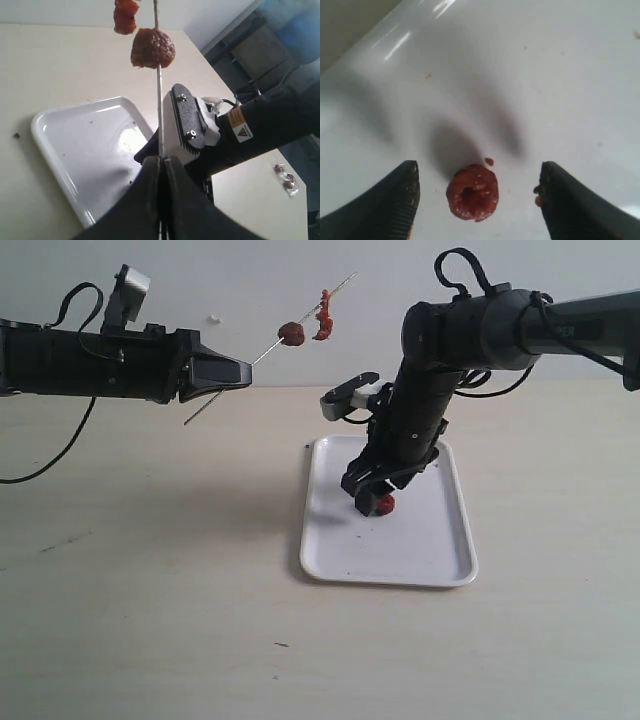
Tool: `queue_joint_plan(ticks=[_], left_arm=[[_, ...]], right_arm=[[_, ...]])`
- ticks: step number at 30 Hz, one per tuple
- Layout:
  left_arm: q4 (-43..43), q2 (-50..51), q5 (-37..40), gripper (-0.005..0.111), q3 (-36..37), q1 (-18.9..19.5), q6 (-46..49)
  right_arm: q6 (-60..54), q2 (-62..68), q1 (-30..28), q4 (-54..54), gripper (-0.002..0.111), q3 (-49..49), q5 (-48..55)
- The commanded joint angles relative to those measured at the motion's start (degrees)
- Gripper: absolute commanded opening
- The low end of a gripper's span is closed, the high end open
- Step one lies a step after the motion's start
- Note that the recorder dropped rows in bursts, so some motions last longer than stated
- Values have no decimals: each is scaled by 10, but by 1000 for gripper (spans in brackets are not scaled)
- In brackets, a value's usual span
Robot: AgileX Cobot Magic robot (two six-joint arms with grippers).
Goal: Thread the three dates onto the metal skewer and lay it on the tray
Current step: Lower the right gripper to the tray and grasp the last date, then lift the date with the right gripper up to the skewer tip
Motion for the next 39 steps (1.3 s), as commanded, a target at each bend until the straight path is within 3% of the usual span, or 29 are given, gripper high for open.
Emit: queue_joint_plan(ticks=[1, 7, 16, 39], left_arm=[[-10, -4, 7, 0, -4, 3, -3], [-10, -4, 7, 0, -4, 3, -3], [-10, -4, 7, 0, -4, 3, -3], [8, -4, 15, 0, -4, 3, -16]], right_arm=[[-5, 19, 0, 0, 65, 3, 8], [-5, 22, 0, -2, 60, 3, 10], [-5, 22, 0, -2, 40, 3, 14], [7, 22, 0, -3, 35, 3, 25]])
